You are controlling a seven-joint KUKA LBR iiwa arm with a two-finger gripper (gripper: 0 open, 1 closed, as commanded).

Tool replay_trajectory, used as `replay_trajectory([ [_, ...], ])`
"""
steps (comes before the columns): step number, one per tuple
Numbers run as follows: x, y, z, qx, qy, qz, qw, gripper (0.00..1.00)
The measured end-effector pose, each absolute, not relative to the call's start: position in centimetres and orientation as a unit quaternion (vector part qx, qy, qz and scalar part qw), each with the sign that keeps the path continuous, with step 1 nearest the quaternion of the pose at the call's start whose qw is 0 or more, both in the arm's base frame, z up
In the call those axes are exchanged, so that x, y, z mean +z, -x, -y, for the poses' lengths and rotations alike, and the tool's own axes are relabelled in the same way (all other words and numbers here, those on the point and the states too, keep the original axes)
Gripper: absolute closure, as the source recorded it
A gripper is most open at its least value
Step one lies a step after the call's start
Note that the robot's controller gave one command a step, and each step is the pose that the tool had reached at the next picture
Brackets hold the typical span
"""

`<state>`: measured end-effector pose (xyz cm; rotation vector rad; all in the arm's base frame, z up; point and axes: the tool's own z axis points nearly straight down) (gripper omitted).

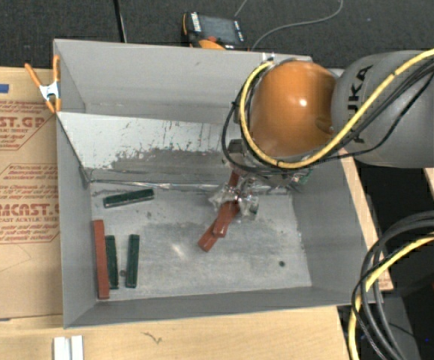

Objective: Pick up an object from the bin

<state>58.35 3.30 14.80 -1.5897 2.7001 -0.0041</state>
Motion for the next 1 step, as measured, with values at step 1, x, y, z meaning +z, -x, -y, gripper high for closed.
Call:
replay_trajectory([
  [1,16.90,-58.42,-3.43,0.000,0.507,-0.862,0.002,1.00],
])
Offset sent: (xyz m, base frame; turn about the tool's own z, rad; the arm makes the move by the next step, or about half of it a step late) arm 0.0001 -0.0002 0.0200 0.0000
